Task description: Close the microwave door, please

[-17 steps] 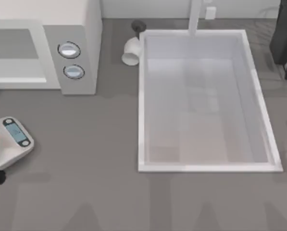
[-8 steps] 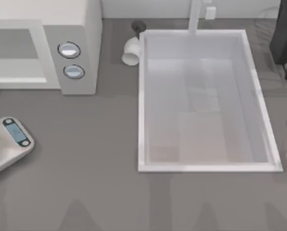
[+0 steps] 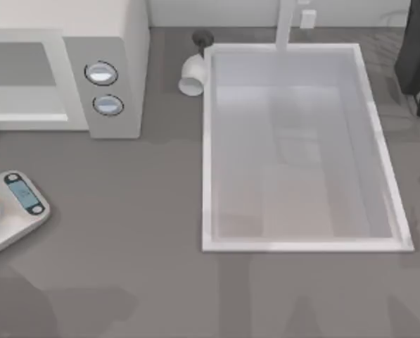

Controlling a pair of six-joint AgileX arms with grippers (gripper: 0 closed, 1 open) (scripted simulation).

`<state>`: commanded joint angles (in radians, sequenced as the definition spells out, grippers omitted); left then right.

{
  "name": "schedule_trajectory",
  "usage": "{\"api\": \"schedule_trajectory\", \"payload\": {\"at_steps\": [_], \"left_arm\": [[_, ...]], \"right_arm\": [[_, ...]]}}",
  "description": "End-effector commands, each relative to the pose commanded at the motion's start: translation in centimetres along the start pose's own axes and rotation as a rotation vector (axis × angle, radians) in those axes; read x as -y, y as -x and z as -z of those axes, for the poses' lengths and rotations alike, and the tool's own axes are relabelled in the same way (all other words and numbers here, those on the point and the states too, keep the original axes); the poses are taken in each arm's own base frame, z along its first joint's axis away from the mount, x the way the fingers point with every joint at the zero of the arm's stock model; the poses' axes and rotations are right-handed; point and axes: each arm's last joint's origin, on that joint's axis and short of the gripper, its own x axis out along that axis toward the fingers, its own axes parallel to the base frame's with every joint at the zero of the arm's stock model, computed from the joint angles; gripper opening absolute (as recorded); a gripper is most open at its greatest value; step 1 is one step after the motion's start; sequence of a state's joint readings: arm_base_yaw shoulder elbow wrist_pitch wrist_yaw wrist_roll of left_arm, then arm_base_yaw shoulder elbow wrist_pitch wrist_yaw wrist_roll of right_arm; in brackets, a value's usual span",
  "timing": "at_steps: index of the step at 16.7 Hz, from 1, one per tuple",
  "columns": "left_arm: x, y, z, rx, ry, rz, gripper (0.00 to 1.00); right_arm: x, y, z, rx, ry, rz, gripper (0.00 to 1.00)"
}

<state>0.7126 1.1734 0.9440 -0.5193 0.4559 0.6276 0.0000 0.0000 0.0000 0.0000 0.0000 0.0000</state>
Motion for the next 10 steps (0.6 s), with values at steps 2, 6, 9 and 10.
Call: {"api": "schedule_trajectory", "payload": {"at_steps": [2,6,9,10], "left_arm": [[-4.5,-1.5,0.4,-0.059,0.032,0.039,0.00],[-11.7,-3.4,3.1,-0.110,0.101,0.100,0.00],[-14.4,-3.9,4.9,-0.116,0.133,0.121,0.00],[-14.8,-3.9,5.2,-0.116,0.137,0.123,0.00]], "right_arm": [[0.0,0.0,0.0,0.000,0.000,0.000,1.00],[0.0,0.0,0.0,0.000,0.000,0.000,1.00],[0.0,0.0,0.0,0.000,0.000,0.000,1.00],[0.0,0.0,0.0,0.000,0.000,0.000,1.00]]}}
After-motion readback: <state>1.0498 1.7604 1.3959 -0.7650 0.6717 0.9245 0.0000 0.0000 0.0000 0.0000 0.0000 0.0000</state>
